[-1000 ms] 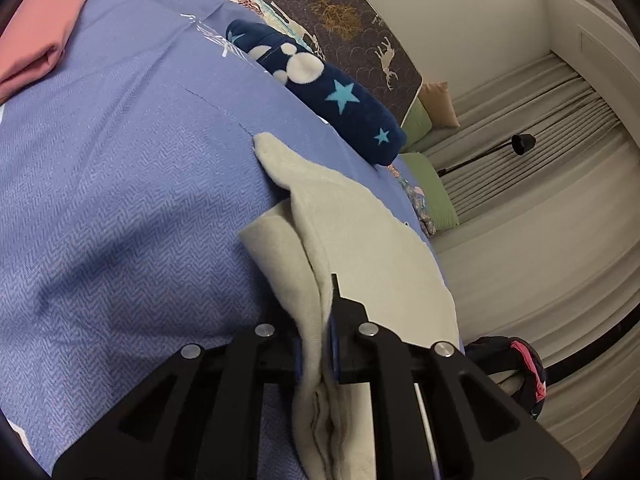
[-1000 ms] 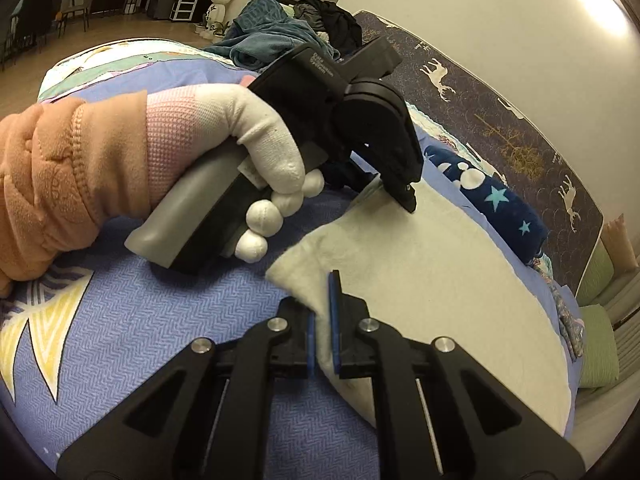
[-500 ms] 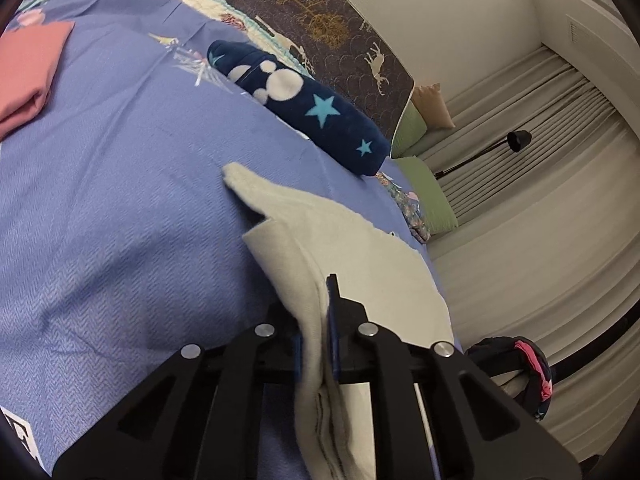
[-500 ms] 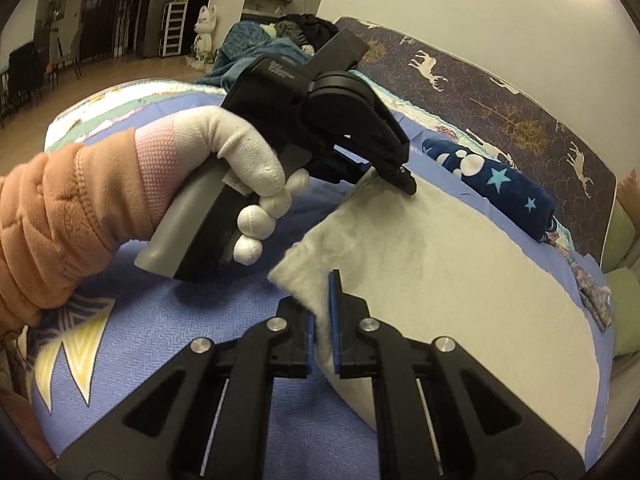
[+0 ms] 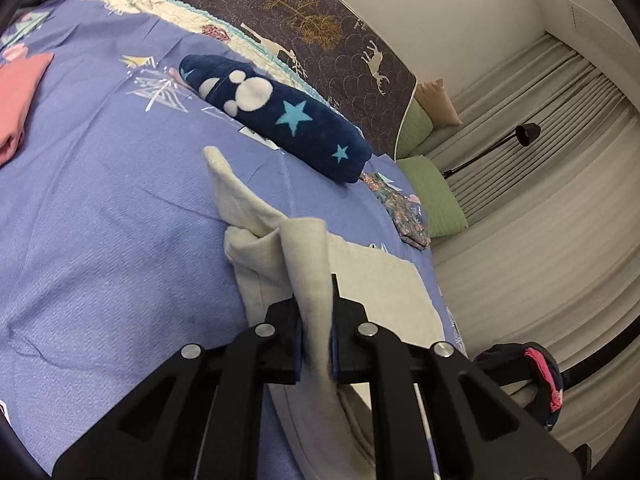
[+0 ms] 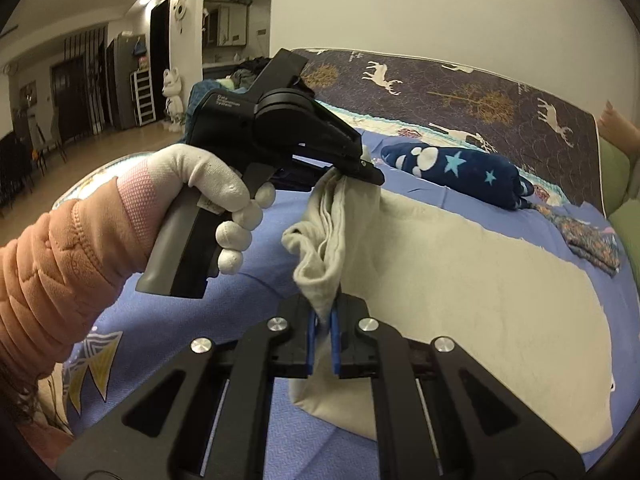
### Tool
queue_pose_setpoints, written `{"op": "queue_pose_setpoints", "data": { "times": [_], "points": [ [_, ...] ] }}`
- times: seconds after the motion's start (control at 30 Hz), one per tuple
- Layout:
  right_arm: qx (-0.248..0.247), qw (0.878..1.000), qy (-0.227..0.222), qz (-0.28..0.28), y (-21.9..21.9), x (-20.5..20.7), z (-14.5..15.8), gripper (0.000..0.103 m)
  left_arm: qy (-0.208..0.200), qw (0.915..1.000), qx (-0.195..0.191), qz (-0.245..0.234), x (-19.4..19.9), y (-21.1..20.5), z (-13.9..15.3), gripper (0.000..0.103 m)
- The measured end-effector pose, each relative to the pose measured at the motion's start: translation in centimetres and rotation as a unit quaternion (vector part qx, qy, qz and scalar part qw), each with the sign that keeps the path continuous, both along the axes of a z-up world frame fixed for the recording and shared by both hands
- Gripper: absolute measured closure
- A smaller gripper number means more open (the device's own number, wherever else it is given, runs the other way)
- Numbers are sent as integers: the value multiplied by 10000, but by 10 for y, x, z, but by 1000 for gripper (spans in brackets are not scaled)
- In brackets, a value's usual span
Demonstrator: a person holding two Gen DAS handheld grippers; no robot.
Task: Fold small clothes
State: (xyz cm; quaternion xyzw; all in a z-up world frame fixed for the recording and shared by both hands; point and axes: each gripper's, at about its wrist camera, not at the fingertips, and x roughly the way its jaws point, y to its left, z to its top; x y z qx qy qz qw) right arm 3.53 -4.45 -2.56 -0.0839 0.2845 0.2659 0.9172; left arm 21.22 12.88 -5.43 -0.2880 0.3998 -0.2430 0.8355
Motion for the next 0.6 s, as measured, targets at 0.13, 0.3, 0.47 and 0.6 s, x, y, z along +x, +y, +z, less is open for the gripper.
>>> {"op": "queue_pose_setpoints", "data": {
  "times": [0.13,0.3,0.47,0.6],
  "points": [
    [355,9993,68,-113,-28,0,4,98,-49,9999,152,33,2,-22,11,94],
    [791,9965,142,-211,-62,-1,8,99,-100,9995,307,-2,5,-58,24,94],
    [1184,9924,142,-302,-98,-4,11,99,-168,9986,489,-70,8,-100,37,94],
    [1419,9889,90,-431,-128,-5,13,99,-160,9979,610,-157,14,-139,41,94]
  ]
}}
